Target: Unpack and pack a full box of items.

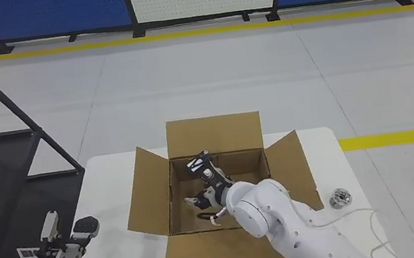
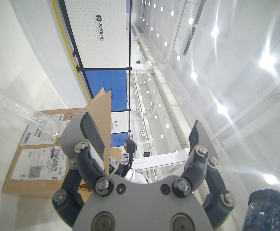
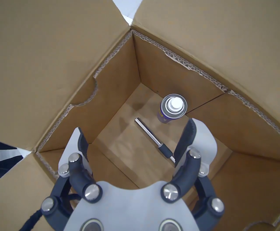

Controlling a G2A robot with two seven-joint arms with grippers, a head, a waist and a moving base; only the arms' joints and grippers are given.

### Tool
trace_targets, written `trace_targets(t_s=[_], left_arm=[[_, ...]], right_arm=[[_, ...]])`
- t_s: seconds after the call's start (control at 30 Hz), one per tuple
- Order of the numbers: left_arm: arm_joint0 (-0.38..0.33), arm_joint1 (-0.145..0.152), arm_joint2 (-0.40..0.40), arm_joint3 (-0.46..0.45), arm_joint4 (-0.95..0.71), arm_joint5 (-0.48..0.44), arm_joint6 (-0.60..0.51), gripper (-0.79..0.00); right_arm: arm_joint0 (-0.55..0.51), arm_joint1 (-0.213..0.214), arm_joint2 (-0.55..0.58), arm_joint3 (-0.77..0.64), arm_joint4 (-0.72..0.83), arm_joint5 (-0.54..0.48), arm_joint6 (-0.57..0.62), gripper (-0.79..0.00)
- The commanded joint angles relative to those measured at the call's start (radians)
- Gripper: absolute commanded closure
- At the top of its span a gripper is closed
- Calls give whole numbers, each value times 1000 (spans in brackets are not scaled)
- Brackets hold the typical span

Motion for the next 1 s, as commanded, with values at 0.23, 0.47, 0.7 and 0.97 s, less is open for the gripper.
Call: trace_targets(t_s=[0.23, 0.47, 0.7, 0.97], left_arm=[[-5, -2, 1, 0, -4, 4, -1, -785], [-3, -4, 0, 3, -7, -1, -3, -785], [6, -6, -8, -1, -11, -5, -3, -785], [11, -8, -9, -5, -8, -7, -3, -785]], right_arm=[[57, -60, -52, 153, 16, 144, -33, -785], [88, -99, -68, 262, 34, 202, -65, -785], [106, -138, -65, 369, 85, 210, -148, -785], [122, -175, -56, 468, 125, 217, -223, -517]])
